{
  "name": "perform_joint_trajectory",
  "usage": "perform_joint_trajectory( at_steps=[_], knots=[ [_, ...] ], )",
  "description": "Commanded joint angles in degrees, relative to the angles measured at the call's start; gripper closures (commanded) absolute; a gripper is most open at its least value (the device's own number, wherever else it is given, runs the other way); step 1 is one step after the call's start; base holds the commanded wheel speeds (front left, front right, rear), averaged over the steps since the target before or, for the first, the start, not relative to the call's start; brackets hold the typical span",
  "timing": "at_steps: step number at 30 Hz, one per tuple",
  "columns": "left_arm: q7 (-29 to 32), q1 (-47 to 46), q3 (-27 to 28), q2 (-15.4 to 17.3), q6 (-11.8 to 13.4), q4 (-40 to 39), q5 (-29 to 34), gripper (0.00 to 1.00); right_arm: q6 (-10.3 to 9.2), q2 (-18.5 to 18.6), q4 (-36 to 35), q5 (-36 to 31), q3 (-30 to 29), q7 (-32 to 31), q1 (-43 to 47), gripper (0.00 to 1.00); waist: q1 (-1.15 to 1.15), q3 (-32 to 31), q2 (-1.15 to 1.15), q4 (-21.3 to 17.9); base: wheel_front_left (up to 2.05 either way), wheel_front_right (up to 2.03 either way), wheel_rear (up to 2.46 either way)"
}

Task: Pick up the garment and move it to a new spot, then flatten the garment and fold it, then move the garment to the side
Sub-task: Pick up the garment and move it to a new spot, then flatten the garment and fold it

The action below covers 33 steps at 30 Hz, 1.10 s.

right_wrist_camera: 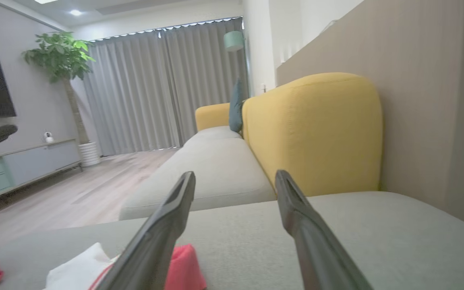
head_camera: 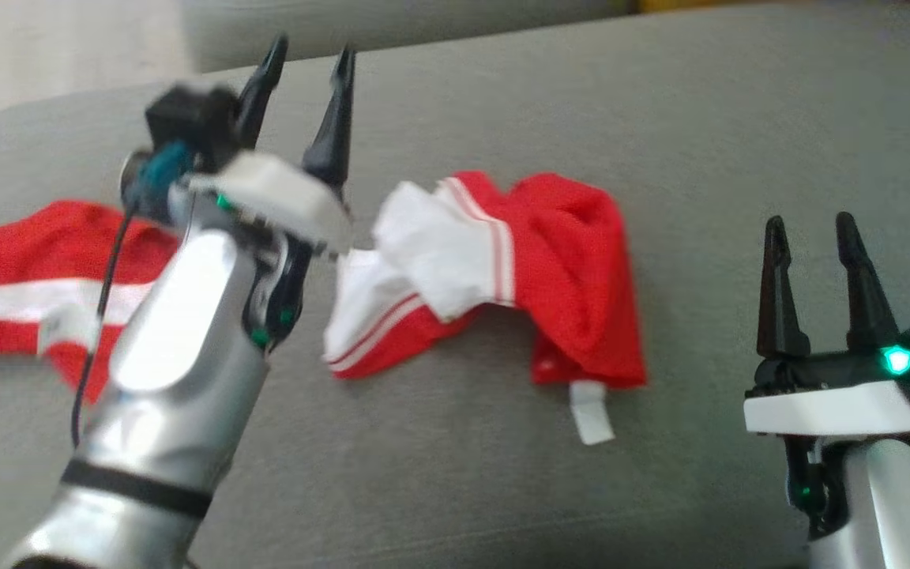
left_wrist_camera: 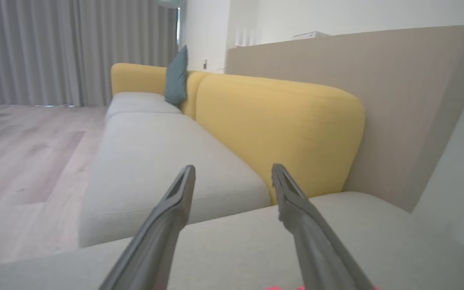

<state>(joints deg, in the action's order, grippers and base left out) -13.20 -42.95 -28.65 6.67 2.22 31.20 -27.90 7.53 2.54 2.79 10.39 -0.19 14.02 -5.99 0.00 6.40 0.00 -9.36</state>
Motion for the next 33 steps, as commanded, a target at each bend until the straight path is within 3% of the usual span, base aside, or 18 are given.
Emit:
perform_joint_trajectory(
  at_steps=[1,9,16,19,24,33],
  knots=[
    [-0.6,0.3,2.0,2.4,0.7,-3.5,0.2,0.00,-0.04,0.3,-2.0,-0.6,1.0,-0.5,-0.7,0.00,0.00,-2.9,0.00,7.2,0.00,0.00,0.00],
    [-1.6,17.7,3.5,4.5,5.4,-15.1,0.1,0.00,-0.04,0.3,-1.6,-1.3,1.1,-1.9,1.8,0.00,0.00,-5.5,0.00,13.0,0.00,0.00,0.00],
    [-1.8,30.2,6.8,1.3,8.5,-24.1,1.6,0.00,-0.04,0.3,-1.0,-1.9,1.7,-2.7,4.1,0.00,0.00,-6.3,0.00,15.1,0.00,0.00,0.00],
    [-1.8,32.0,7.7,0.1,7.9,-25.7,2.4,0.00,-0.04,0.3,-1.3,-2.6,2.3,-3.0,4.0,0.00,0.00,-6.1,0.00,16.2,0.00,0.00,0.00],
    [-1.8,32.4,7.9,-0.7,6.3,-25.6,3.6,0.00,-0.04,0.3,-0.9,-9.7,7.3,-5.7,2.5,0.00,0.00,-4.8,0.00,18.1,0.00,0.00,0.00],
    [-1.8,31.9,7.2,-2.3,4.6,-24.1,4.1,0.00,-0.04,0.3,7.2,-20.6,13.5,-8.9,-1.9,0.00,0.00,-1.2,0.00,22.3,0.00,0.00,0.00]
  ],
)
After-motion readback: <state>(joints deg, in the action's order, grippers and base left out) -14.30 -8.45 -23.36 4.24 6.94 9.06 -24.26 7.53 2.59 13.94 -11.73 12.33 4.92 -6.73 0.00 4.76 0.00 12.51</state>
